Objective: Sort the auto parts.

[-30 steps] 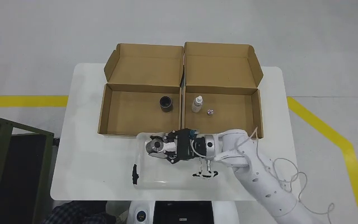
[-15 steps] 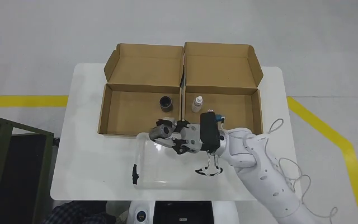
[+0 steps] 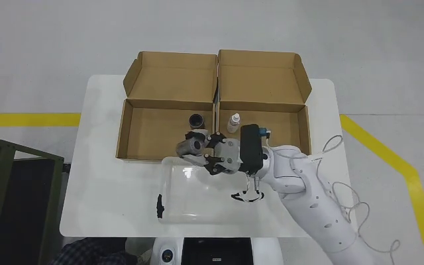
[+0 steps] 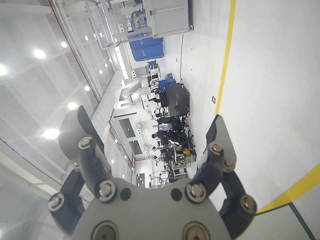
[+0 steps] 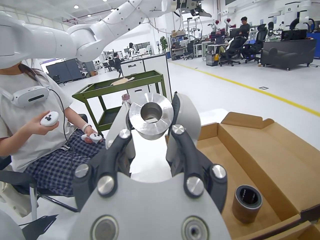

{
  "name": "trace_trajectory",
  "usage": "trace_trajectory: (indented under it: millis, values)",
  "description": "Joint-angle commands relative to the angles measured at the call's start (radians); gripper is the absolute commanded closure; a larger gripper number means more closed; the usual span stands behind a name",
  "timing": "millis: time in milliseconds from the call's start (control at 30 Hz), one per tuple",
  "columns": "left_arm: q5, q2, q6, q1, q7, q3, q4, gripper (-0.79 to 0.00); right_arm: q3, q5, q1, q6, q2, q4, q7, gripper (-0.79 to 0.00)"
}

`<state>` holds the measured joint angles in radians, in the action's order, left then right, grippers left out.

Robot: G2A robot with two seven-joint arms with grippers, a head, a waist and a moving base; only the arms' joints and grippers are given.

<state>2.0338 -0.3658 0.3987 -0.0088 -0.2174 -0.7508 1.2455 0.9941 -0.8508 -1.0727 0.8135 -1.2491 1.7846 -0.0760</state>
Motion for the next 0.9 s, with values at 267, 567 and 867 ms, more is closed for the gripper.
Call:
trace_trajectory:
  millis: [267,567,867]
  values:
    - [0.000,0.000,0.000,0.000,0.000,0.000,0.000,-0.785,-0.034,-0.185,0.054,-0.029,-0.002,-0.037,-0.105,0.000]
    - [0.000,0.000,0.000,0.000,0.000,0.000,0.000,-0.785,-0.074,-0.333,0.137,-0.033,-0.007,-0.100,-0.202,0.000]
    - [0.000,0.000,0.000,0.000,0.000,0.000,0.000,-0.785,-0.150,-0.384,0.248,-0.029,-0.032,-0.229,-0.212,0.000]
